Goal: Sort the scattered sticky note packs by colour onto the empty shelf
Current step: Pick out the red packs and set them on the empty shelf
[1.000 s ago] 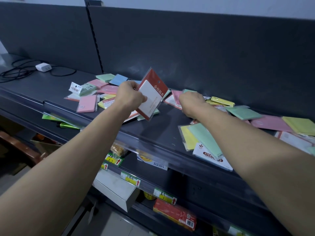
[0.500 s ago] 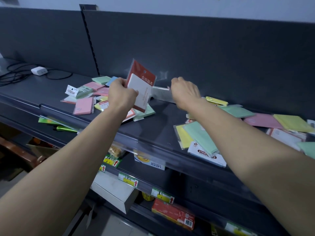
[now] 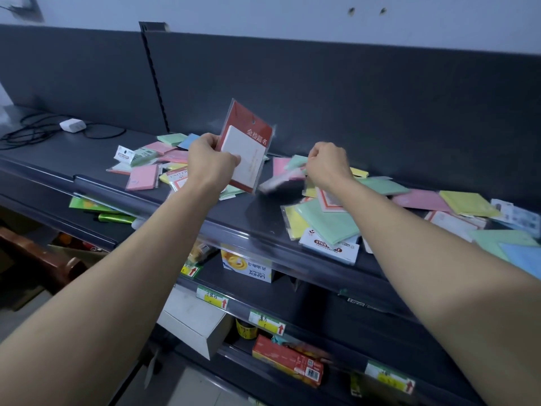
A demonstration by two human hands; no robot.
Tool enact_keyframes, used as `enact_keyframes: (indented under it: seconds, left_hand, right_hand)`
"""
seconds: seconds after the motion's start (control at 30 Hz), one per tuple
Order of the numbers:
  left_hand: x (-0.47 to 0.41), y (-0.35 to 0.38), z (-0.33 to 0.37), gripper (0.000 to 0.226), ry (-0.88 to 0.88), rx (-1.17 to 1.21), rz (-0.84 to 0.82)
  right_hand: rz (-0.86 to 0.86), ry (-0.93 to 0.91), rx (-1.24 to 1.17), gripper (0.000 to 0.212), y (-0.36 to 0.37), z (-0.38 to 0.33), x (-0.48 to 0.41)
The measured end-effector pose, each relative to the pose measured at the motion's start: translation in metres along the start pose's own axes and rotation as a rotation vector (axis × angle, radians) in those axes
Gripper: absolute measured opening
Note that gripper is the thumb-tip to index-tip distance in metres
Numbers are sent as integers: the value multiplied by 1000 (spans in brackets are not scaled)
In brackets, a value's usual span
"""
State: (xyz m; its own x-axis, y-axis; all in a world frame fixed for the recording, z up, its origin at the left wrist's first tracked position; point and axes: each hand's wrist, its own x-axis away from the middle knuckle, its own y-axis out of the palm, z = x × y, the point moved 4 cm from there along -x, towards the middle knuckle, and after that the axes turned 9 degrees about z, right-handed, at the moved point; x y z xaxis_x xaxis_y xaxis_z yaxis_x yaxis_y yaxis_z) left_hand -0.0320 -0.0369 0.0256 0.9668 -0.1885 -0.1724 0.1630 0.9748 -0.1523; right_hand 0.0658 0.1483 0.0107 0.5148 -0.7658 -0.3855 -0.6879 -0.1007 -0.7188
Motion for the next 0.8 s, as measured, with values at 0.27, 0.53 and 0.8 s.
enact_keyframes:
  seconds: [0.27, 0.53, 0.8]
  left_hand:
    - [36, -10, 8, 17, 41, 16, -14]
    - [64, 43, 34, 20, 123, 141, -206]
    - [150, 164, 83, 23, 205, 358, -790]
  right_hand:
    - [222, 158, -312, 18, -24, 8, 9]
    - [537, 122, -375, 27, -108, 38, 24]
    - [943, 321, -194, 16, -236, 130, 103]
